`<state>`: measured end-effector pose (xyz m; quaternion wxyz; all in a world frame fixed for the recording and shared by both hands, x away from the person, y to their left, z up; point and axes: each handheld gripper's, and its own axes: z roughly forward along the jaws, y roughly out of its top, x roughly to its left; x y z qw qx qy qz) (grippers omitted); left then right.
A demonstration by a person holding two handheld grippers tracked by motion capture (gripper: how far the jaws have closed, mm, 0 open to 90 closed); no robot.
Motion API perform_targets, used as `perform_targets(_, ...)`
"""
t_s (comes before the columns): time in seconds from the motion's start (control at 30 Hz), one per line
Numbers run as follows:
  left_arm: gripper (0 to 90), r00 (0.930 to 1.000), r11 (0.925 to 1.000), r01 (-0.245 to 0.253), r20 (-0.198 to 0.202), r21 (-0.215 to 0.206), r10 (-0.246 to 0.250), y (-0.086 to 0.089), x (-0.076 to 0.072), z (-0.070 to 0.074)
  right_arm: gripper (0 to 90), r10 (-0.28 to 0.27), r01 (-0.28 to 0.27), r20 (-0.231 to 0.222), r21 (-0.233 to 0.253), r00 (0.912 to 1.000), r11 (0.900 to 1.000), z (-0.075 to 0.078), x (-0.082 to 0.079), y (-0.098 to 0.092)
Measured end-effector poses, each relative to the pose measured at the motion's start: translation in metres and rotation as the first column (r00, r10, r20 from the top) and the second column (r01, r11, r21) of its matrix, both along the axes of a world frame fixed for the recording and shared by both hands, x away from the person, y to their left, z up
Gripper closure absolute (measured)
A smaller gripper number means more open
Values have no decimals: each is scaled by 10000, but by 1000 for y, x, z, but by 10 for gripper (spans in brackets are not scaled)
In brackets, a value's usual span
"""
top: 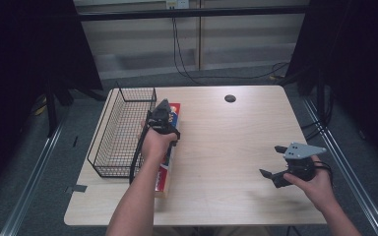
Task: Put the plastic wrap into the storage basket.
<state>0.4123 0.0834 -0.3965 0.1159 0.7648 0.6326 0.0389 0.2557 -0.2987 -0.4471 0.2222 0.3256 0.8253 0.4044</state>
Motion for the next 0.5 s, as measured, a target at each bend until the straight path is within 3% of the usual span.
perform_targets(0.3, 430, 10000, 9996, 26, -88, -288, -29, 10, 1, 27, 40, 37, -37, -8, -5, 10000, 10000, 0, 0, 1)
perform_targets(0.5, 430, 10000, 9994, 15, -74, -339, -18, 15, 2, 35, 39, 3, -3, 31, -46, 10000, 10000, 0, 1, 1)
